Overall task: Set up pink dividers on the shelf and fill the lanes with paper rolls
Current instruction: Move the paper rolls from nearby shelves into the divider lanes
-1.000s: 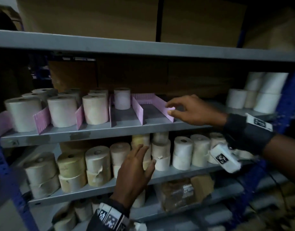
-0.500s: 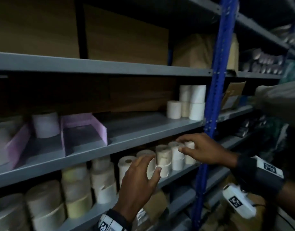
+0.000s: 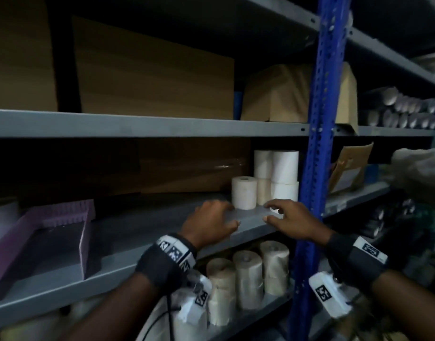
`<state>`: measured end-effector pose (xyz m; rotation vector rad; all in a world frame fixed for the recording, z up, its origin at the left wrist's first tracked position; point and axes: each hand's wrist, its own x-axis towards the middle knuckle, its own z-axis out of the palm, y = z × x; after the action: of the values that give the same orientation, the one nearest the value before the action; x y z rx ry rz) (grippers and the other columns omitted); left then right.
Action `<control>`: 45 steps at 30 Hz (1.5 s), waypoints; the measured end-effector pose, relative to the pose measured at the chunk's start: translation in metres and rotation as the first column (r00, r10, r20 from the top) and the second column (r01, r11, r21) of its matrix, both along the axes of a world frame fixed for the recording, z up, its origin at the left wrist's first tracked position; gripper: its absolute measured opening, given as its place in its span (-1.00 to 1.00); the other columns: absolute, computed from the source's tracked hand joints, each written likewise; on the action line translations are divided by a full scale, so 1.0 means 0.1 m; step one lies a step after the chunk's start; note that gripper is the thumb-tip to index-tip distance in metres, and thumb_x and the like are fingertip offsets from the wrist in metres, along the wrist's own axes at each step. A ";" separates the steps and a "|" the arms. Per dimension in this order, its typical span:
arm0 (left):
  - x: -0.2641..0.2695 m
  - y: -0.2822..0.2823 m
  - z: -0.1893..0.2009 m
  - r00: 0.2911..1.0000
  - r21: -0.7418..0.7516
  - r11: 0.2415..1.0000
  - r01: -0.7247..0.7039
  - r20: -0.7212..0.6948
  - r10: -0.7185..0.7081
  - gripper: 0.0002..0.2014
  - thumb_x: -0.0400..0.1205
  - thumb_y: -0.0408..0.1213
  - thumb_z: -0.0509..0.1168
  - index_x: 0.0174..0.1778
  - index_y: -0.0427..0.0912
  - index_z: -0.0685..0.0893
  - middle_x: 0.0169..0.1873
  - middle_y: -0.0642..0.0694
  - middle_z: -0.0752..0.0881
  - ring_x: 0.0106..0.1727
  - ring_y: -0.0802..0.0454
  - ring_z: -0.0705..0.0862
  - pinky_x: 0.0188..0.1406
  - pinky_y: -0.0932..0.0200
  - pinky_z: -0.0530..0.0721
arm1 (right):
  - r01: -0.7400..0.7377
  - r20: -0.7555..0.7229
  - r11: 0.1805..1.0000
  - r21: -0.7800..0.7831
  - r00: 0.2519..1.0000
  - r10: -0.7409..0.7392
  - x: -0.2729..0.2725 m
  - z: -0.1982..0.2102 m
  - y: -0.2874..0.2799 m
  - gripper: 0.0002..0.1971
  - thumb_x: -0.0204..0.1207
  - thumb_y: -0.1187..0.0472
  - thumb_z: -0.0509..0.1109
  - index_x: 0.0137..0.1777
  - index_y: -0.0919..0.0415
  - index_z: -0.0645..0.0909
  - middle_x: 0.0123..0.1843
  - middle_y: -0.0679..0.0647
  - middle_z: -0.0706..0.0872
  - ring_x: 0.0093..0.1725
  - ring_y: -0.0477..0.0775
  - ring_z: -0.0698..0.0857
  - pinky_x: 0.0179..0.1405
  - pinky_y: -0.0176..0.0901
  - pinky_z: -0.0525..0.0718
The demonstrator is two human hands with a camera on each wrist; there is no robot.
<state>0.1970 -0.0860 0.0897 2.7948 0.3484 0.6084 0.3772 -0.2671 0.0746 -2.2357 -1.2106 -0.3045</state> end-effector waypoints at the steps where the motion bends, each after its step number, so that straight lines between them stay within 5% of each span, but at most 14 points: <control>1: 0.12 0.08 0.07 1.000 0.002 1.000 -0.003 -0.019 0.003 -0.50 0.69 0.07 0.40 0.52 -0.02 0.66 0.45 -0.11 0.71 0.50 -0.13 0.63 0.46 -0.06 0.62 | 0.002 -0.002 1.000 0.005 1.000 -0.002 0.09 0.02 0.07 -0.54 0.49 -0.11 0.47 0.37 -0.04 0.63 0.30 -0.04 0.72 0.12 -0.16 0.61 0.02 -0.31 0.48; 6: 0.77 0.51 0.23 0.996 -0.115 0.993 0.020 -0.082 -0.029 -0.50 0.69 -0.01 0.46 0.50 -0.15 0.67 0.34 -0.16 0.79 0.37 -0.12 0.73 0.34 0.06 0.68 | 0.035 -0.037 0.999 0.005 0.999 -0.034 0.48 0.11 0.48 -0.45 0.50 -0.11 0.46 0.48 0.00 0.53 0.43 0.05 0.64 0.35 0.09 0.64 0.21 -0.15 0.57; 11: 1.41 0.90 0.18 0.985 -0.308 0.944 0.119 -0.084 -0.151 -0.43 0.70 -0.21 0.50 0.60 -0.31 0.55 0.43 -0.24 0.70 0.33 -0.08 0.70 0.23 0.21 0.64 | 0.067 -0.009 0.997 -0.034 0.998 -0.067 0.82 0.24 0.83 -0.38 0.50 -0.16 0.43 0.53 0.02 0.48 0.48 0.08 0.60 0.43 0.11 0.58 0.30 -0.12 0.54; 14: 1.74 1.17 0.06 0.960 -0.434 0.870 0.235 -0.038 -0.278 -0.51 0.67 -0.41 0.50 0.53 -0.39 0.61 0.34 -0.15 0.71 0.11 0.12 0.71 -0.10 0.52 0.67 | 0.105 -0.005 0.992 -0.071 0.994 -0.106 1.03 0.34 1.03 -0.37 0.49 -0.17 0.43 0.54 -0.04 0.45 0.42 0.10 0.65 0.37 0.14 0.63 0.23 -0.13 0.58; 19: 2.18 1.49 -0.03 0.938 -0.569 0.807 0.157 -0.171 -0.302 -0.63 0.64 -0.17 0.57 0.34 -0.16 0.74 0.03 -0.07 0.85 -0.13 0.15 0.82 -0.29 0.37 0.76 | 0.116 0.017 0.976 -0.186 0.993 -0.115 1.23 0.41 1.32 -0.44 0.55 -0.14 0.40 0.55 -0.14 0.42 0.54 0.04 0.55 0.43 0.15 0.58 0.38 -0.13 0.52; 25: 2.52 1.63 -0.07 0.894 -0.656 0.745 0.122 -0.252 -0.369 -0.51 0.59 -0.20 0.62 0.42 -0.12 0.67 0.11 -0.15 0.82 0.02 -0.02 0.76 0.06 0.05 0.74 | 0.152 0.044 0.941 -0.303 0.988 -0.145 1.34 0.43 1.49 -0.44 0.57 -0.24 0.33 0.56 -0.21 0.40 0.63 0.02 0.42 0.53 0.13 0.48 0.48 -0.17 0.43; 30: 2.53 1.63 -0.06 0.873 -0.681 0.715 0.161 -0.239 -0.425 -0.51 0.61 -0.31 0.59 0.46 -0.23 0.67 -0.02 -0.08 0.82 -0.11 0.06 0.79 -0.18 0.19 0.74 | 0.116 0.020 0.938 -0.326 0.993 -0.115 1.30 0.47 1.49 -0.40 0.57 -0.20 0.37 0.59 -0.15 0.38 0.64 0.03 0.39 0.53 0.11 0.48 0.49 -0.18 0.41; 35: 2.26 1.46 0.08 0.851 -0.661 0.714 0.232 -0.217 -0.478 -0.41 0.57 -0.29 0.62 0.53 -0.14 0.64 0.35 -0.17 0.78 0.36 -0.15 0.76 0.32 -0.14 0.78 | 0.000 -0.013 0.984 -0.180 1.000 -0.002 1.08 0.45 1.24 -0.42 0.51 -0.06 0.50 0.53 -0.05 0.49 0.53 0.00 0.55 0.33 -0.03 0.64 0.35 -0.24 0.54; 39: 1.83 1.17 0.24 0.820 -0.594 0.725 0.349 -0.180 -0.543 -0.53 0.61 -0.27 0.59 0.44 0.00 0.70 0.21 0.16 0.85 0.29 0.20 0.77 0.01 0.35 0.76 | -0.079 -0.037 0.995 -0.060 0.996 0.077 0.83 0.50 0.89 -0.46 0.48 -0.04 0.53 0.47 -0.11 0.56 0.37 -0.20 0.65 -0.08 -0.54 0.62 -0.10 -0.67 0.50; 42: 1.45 0.87 0.32 0.850 -0.505 0.756 0.417 -0.078 -0.521 -0.46 0.57 -0.34 0.62 0.48 -0.11 0.68 0.32 0.02 0.82 0.35 0.13 0.76 0.35 0.12 0.75 | -0.156 -0.096 0.986 0.057 0.982 0.161 0.58 0.56 0.58 -0.51 0.45 -0.05 0.56 0.40 -0.13 0.62 0.32 -0.12 0.72 0.04 -0.36 0.71 0.07 -0.39 0.69; 45: 0.93 0.52 0.35 0.864 -0.542 0.703 0.461 0.096 -0.494 -0.41 0.50 -0.40 0.67 0.46 -0.14 0.70 0.27 -0.02 0.84 0.26 0.18 0.80 0.22 0.22 0.79 | -0.288 -0.209 0.939 0.188 0.922 0.325 0.18 0.63 0.22 -0.54 0.36 -0.07 0.57 0.29 -0.17 0.69 0.28 -0.14 0.75 0.22 -0.12 0.75 0.26 0.05 0.73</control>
<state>0.2897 -0.0344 0.1247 2.1972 -0.1857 0.2431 0.3953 -0.2450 0.1378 -1.8531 -1.3333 -0.0033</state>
